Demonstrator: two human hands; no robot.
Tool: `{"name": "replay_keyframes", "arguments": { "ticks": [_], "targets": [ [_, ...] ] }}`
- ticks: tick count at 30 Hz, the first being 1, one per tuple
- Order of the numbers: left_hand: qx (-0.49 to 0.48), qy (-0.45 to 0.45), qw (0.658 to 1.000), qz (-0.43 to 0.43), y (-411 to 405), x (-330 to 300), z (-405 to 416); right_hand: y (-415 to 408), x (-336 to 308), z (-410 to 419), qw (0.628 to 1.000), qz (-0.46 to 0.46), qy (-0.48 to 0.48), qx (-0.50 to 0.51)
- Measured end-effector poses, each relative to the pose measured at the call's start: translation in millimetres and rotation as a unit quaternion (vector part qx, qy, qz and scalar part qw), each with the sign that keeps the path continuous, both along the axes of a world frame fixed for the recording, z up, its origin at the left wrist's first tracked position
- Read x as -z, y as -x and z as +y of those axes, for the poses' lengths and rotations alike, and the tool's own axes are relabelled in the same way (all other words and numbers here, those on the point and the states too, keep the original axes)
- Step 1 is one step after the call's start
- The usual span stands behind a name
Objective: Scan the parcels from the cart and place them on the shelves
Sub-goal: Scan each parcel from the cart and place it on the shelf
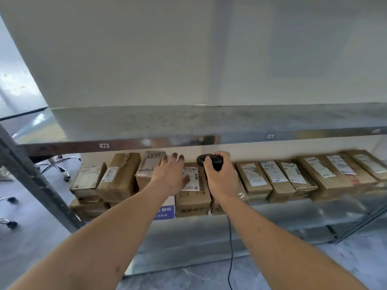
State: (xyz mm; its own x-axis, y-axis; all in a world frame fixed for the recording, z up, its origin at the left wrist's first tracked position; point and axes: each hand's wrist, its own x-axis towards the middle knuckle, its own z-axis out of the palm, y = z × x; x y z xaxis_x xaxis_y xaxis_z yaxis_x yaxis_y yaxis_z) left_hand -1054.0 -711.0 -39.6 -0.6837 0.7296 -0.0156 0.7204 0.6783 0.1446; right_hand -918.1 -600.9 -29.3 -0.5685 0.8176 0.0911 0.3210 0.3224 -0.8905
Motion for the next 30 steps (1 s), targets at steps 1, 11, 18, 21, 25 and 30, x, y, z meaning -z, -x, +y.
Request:
{"name": "replay_keyframes", "arguments": {
  "ticks": [1,11,18,21,25,30],
  "targets": [
    [0.014,-0.001,1.000,0.006,-7.0,-4.3,6.3,-8.9,-3.8,2.6,1.000,0.004,-0.003,0.012],
    [0.141,-0.026,0.989,0.027,-123.5,-40.4,87.1,-142.2,-31.2,45.8,0.991,0.047,-0.025,0.127],
    [0.219,-0.054,0.974,0.023,-235.0,-66.7,141.4,-260.8,-56.3,79.1,0.974,0.067,-0.041,0.211],
    [0.255,-0.063,0.965,0.020,-284.4,-74.2,167.1,-313.1,-63.9,90.8,0.965,0.079,-0.042,0.245],
    [0.323,-0.068,0.944,0.024,-345.7,-82.6,209.1,-378.0,-72.1,111.5,0.947,0.086,-0.050,0.307],
    [0.401,-0.070,0.913,0.033,-421.2,-91.6,270.8,-453.8,-73.6,142.4,0.917,0.091,-0.065,0.383]
  ]
}}
